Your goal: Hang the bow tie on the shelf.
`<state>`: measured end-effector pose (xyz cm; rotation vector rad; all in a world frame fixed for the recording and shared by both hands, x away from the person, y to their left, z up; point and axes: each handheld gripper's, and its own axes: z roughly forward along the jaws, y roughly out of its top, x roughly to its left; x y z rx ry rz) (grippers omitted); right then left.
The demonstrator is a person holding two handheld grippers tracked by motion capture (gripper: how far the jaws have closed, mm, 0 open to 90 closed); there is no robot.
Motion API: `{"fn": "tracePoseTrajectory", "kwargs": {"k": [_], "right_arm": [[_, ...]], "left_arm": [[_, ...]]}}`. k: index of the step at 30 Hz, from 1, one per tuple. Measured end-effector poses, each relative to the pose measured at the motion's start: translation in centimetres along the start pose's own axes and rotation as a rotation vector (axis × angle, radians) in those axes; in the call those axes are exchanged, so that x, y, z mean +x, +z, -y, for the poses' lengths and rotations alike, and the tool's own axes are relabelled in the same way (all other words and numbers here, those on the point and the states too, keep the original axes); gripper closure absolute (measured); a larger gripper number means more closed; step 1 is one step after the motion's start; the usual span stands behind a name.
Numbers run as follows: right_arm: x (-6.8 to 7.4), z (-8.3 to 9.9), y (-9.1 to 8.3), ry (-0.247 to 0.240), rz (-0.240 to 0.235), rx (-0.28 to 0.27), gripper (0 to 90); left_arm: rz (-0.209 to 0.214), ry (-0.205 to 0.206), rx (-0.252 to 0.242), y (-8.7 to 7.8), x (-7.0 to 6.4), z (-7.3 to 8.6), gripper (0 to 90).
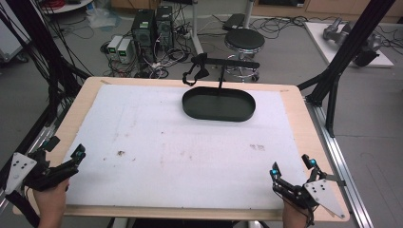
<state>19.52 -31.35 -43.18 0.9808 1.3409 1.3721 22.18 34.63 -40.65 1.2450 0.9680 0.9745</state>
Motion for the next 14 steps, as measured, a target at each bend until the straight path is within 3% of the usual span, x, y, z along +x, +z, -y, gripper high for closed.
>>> {"fn": "tracePoseTrajectory", "kwargs": {"k": [14], "right_arm": [[-0.07, 0.01, -0.03, -0.002, 0.001, -0.005, 5.1]], "left_arm": [[0.001, -0.002, 0.016, 0.15, 0.07, 0.02, 11.6]]}}
